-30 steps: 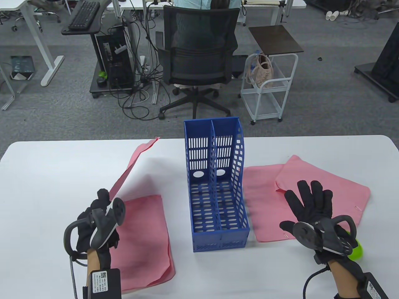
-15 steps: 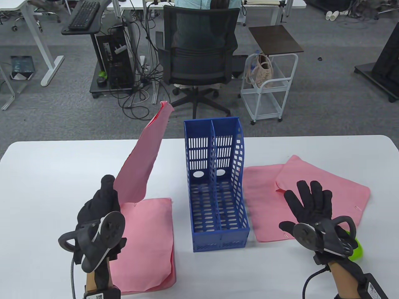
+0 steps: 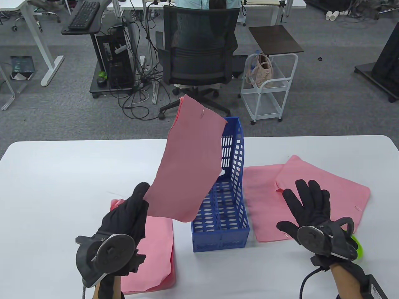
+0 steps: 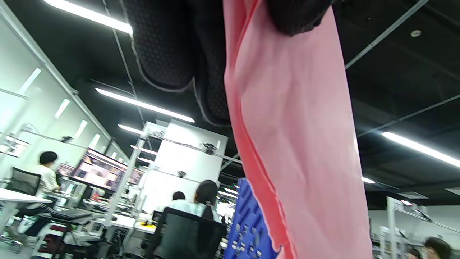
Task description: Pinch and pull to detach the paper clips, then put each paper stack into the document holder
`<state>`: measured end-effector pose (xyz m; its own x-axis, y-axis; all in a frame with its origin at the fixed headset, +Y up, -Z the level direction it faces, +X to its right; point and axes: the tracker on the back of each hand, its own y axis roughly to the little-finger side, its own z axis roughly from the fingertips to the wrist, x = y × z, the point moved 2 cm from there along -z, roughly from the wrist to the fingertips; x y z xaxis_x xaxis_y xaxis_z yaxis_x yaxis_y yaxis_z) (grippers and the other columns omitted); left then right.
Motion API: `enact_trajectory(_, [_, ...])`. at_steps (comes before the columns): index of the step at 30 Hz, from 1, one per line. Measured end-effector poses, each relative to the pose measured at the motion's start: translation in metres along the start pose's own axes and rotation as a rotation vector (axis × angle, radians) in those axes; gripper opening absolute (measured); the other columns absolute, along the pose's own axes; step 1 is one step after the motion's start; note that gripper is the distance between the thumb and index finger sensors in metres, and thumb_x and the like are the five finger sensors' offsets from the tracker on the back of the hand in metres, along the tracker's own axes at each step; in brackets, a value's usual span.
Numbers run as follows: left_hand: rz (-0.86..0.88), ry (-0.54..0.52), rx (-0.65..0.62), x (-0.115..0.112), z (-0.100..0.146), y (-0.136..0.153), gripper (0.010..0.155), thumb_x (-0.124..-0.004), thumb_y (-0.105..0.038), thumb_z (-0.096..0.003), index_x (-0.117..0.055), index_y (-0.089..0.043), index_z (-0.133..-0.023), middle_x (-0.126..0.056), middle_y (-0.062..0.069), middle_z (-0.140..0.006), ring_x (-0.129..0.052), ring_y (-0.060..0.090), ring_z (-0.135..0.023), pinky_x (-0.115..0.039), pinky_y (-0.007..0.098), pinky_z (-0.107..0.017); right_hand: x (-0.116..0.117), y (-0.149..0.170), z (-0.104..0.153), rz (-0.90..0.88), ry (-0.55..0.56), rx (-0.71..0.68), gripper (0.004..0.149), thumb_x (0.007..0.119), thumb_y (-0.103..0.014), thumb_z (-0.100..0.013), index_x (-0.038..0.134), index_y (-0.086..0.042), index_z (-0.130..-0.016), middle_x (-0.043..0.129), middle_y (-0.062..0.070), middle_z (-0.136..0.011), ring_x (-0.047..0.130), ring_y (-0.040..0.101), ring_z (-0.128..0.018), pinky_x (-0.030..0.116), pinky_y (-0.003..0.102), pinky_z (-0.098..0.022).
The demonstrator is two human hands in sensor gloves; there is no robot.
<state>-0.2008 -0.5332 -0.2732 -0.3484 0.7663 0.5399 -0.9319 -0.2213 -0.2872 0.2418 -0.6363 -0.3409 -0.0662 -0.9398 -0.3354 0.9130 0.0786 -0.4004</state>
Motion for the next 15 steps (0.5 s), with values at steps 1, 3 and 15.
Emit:
enact_trajectory(1, [0.010, 0.024, -0.025, -0.002, 0.000, -0.004, 0.049, -0.061, -0.034, -0.0591, -0.065, -0.026, -0.108, -0.097, -0.002, -0.080, -0.107, 0.015, -0.061, -0.086, 0.040, -0.057, -0.002, -0.001, 0.001, -0.027, 0.017, -0.005, 0.086, 0.051, -0.062, -0.053, 0.023, -0.014, -0.118, 0.012, 0.034, -0.120, 0.015, 0.063, -0.105, 0.028, 0.073, -0.076])
enact_trajectory(3, [0.055, 0.074, -0.076, -0.006, 0.001, -0.013, 0.049, -0.061, -0.034, -0.0594, -0.064, -0.027, -0.108, -0.097, -0.002, -0.080, -0.106, 0.016, -0.062, -0.086, 0.040, -0.058, -0.007, -0.002, 0.002, -0.104, 0.046, -0.017, 0.085, 0.051, -0.062, -0.053, 0.024, -0.014, -0.118, 0.013, 0.034, -0.121, 0.017, 0.063, -0.106, 0.029, 0.073, -0.076])
enact_trajectory(15, [0.045, 0.242, -0.277, -0.024, 0.011, -0.056, 0.049, -0.063, -0.034, -0.0592, -0.067, -0.029, -0.107, -0.098, -0.003, -0.080, -0.107, 0.014, -0.062, -0.087, 0.038, -0.059, -0.032, 0.001, 0.009, -0.404, 0.227, -0.015, 0.088, 0.052, -0.061, -0.055, 0.020, -0.008, -0.117, 0.016, 0.036, -0.119, 0.024, 0.063, -0.106, 0.035, 0.071, -0.076])
